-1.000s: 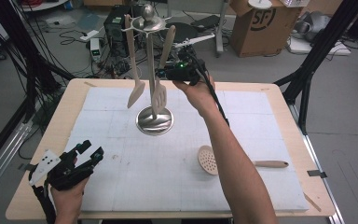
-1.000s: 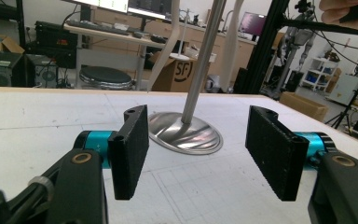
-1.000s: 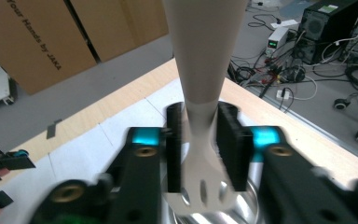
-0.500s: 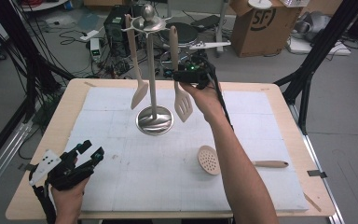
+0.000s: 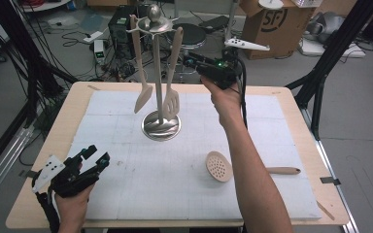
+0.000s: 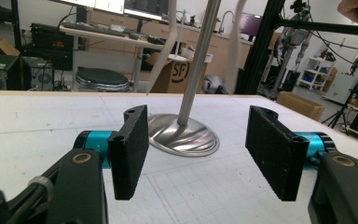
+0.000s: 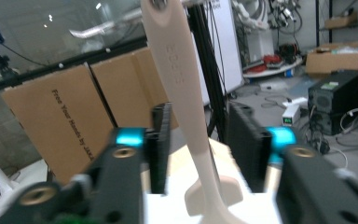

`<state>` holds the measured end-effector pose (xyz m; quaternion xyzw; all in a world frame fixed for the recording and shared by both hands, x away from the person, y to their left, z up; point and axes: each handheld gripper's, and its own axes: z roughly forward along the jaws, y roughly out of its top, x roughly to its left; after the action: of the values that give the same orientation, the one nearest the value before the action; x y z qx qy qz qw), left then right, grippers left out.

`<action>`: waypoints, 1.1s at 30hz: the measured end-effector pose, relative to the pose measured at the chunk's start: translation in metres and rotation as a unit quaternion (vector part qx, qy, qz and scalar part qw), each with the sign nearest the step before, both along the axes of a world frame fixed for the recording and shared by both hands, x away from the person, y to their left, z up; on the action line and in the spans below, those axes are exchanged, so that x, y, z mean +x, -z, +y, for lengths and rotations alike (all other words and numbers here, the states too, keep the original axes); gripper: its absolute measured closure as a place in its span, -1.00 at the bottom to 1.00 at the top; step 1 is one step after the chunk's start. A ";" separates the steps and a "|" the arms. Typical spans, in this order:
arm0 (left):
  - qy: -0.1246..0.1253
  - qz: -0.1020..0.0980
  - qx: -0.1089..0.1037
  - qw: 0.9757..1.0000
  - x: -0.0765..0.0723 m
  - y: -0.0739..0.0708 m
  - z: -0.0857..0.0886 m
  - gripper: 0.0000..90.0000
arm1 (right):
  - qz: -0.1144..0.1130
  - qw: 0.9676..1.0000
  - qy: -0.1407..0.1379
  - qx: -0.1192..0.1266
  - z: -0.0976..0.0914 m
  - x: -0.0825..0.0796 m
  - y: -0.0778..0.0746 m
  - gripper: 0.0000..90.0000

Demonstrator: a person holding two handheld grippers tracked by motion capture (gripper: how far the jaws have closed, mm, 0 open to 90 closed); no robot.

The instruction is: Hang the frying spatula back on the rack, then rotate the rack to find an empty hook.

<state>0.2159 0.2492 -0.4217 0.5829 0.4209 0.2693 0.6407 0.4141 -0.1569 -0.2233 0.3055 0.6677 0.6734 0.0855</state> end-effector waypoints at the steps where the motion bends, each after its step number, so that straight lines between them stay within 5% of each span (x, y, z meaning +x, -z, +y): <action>1: 0.000 0.000 0.000 1.000 0.000 0.000 0.000 -0.11 | -0.003 1.000 -0.003 0.008 0.000 0.000 0.000 0.64; 5: 0.002 -0.001 -0.002 1.000 0.003 0.000 -0.003 -0.11 | -0.012 1.000 0.004 0.020 0.001 -0.001 -0.002 0.99; 17: 0.017 -0.005 0.005 1.000 0.008 -0.002 -0.012 -0.11 | -0.023 0.997 0.051 0.057 -0.003 0.006 -0.024 1.00; 33: 0.014 -0.008 0.005 1.000 0.003 -0.002 -0.008 -0.12 | -0.038 0.995 0.056 0.069 0.017 0.011 -0.036 1.00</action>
<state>0.2185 0.2413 -0.4198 0.5900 0.4058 0.2673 0.6448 0.4247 -0.1396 -0.1873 0.3219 0.5981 0.7229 0.1268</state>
